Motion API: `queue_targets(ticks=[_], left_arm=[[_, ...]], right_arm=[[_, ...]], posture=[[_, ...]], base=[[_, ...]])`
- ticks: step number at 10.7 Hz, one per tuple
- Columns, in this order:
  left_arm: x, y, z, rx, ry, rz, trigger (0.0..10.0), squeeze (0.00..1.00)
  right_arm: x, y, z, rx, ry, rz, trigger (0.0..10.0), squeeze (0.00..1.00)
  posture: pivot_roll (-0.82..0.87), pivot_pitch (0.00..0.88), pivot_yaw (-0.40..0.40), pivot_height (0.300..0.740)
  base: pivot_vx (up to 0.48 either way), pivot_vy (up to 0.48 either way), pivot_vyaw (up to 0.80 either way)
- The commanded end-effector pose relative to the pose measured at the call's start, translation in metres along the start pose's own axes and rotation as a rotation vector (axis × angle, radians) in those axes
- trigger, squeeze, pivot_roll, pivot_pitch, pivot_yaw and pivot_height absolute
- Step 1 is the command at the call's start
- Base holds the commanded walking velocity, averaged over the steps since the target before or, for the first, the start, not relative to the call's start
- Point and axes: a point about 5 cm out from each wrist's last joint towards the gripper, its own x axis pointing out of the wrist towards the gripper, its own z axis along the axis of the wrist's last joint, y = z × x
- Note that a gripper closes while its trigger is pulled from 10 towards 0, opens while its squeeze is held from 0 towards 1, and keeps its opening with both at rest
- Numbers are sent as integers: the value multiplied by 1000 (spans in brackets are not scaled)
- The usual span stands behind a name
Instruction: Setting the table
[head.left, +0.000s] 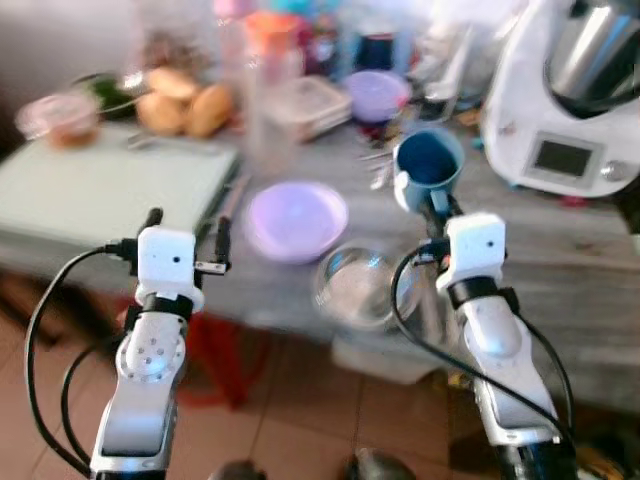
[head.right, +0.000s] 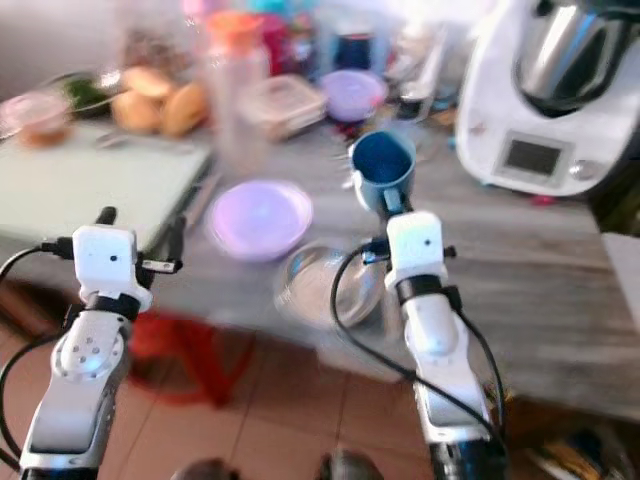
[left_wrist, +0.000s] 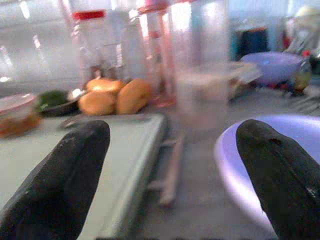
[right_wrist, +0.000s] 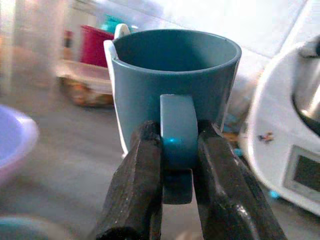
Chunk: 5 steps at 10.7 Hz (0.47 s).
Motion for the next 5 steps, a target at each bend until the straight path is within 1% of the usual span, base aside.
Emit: queue_targets(ticks=[1,2,3,4,5], left_arm=[[-3,1,1,-1,3,-10,10000,0],[-10,3,-1,6,21,-13,10000,0],[-16,3,-4,9,38,-21,10000,0],[-18,4,-5,8,46,-20,10000,0],[-18,5,-4,8,50,-19,10000,0]], right_arm=[[1,-11,-2,-11,9,-63,10000,0],[1,-18,-9,23,54,-126,10000,0],[-1,-21,-15,68,94,-143,10000,0],[-1,-23,-19,100,112,-146,10000,0],[5,-25,-18,99,101,-126,10000,0]], posture=[[75,0,-38,740],[79,0,-37,740],[81,0,-36,740],[83,0,-35,740],[83,0,-31,740]], base=[[0,0,0],[0,0,0],[0,0,0],[0,0,0],[0,0,0]])
